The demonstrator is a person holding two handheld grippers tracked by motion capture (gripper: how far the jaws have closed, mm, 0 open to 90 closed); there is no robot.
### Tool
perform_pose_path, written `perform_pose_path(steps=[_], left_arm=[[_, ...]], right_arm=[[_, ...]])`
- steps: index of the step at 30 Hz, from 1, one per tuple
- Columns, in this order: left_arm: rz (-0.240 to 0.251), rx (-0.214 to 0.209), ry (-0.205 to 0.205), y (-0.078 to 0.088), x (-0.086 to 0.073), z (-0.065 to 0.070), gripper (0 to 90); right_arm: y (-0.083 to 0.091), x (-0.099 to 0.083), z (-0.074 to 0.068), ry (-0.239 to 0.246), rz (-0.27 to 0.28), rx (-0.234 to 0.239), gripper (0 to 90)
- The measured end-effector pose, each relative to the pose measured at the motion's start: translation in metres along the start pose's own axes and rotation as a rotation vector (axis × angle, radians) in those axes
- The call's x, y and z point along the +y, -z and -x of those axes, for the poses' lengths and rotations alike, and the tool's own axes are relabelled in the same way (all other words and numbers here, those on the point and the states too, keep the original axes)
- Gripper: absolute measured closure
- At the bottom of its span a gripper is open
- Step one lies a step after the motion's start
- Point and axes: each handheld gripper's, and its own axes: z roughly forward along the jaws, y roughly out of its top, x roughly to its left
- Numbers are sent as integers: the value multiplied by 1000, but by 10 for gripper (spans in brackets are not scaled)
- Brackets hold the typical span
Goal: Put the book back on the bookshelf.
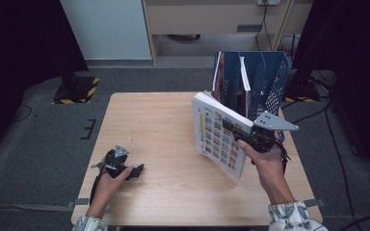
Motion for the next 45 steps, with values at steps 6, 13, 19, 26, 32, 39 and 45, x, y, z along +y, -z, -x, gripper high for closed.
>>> perform_pose_path(steps=[6,13,19,26,32,39,45], left_arm=[[0,0,0,0,0,0,0],[0,1,1,0,0,0,0],[1,1,0,0,0,1,0],[-1,1,-2,0,0,1,0],[-1,3,-1,0,0,1,0],[-1,3,0,0,0,1,0],[-1,4,0,0,0,1,0]], right_arm=[[12,-2,3,-4,2,-11,739],[19,-5,6,-8,-4,-24,738],[25,-7,8,-17,1,-31,738],[38,-8,11,-23,9,-48,738],[49,-10,15,-24,5,-69,738],[61,-11,22,-30,8,-91,739],[69,-10,27,-31,7,-111,738]])
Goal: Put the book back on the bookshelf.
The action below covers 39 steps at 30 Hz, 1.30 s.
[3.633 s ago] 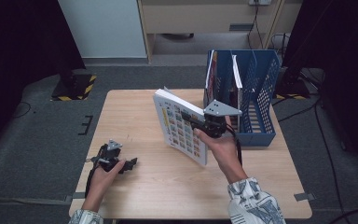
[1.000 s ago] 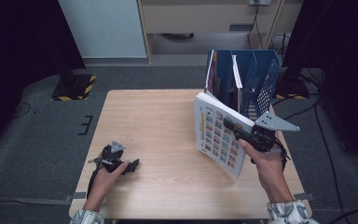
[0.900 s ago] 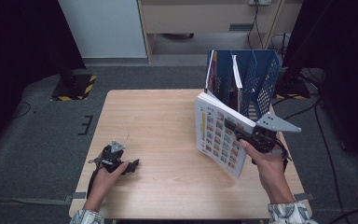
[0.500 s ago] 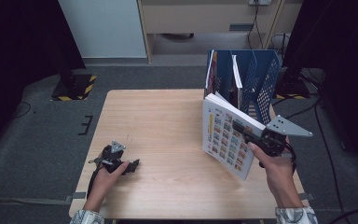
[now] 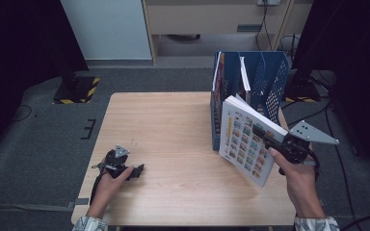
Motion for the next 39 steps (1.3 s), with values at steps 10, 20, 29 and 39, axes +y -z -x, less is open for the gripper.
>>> perform_pose_path(steps=[10,20,29,39], left_arm=[[0,1,0,0,0,0,0],[0,2,1,0,0,0,0],[0,2,1,0,0,0,0],[0,0,-1,0,0,1,0]], right_arm=[[13,-1,9,6,-3,-32,738],[30,0,16,2,4,-64,738],[36,12,13,10,16,-65,739],[40,38,12,10,34,-63,738]])
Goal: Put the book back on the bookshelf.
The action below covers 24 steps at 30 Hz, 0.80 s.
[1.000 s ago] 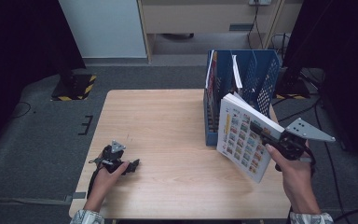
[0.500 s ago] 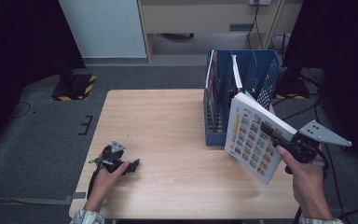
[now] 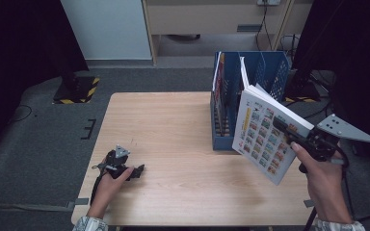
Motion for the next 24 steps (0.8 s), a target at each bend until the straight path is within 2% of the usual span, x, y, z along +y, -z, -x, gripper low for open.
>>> perform_pose_path(steps=[8,16,24], left_arm=[[0,0,0,0,0,0,0],[0,0,0,-1,1,1,0],[1,0,0,-1,1,1,0]], right_arm=[[6,12,4,1,5,-39,738],[3,21,10,2,-13,-107,738],[4,31,15,-4,19,-180,738]])
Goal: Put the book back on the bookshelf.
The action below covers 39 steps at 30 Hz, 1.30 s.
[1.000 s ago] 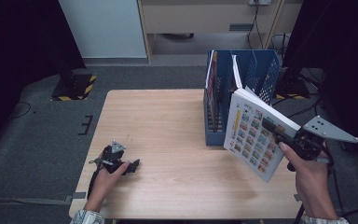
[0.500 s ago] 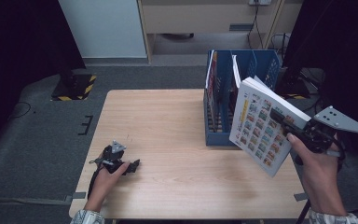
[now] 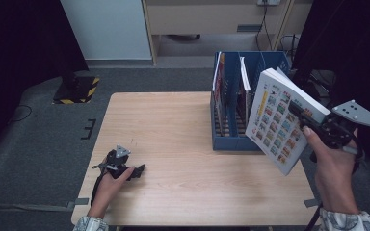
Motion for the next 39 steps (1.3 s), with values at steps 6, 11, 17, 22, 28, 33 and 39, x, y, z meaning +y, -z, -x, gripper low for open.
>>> perform_pose_path(steps=[6,11,17,22,28,33,39], left_arm=[[-1,-1,-1,0,0,0,0],[-1,-1,-1,0,0,0,0],[-1,-1,-1,-1,1,0,0],[5,0,5,-1,1,0,0],[5,0,6,-2,1,1,0],[2,0,2,-2,1,0,0],[2,0,2,-2,2,1,0]], right_arm=[[-3,8,4,28,-1,-58,738],[-15,14,16,9,-11,-121,738],[-30,17,23,14,-26,-202,738],[-47,18,31,-5,-45,-245,738],[-64,19,39,-15,-42,-282,738],[-79,20,46,-18,-49,-298,738],[-94,20,50,-25,-62,-314,738]])
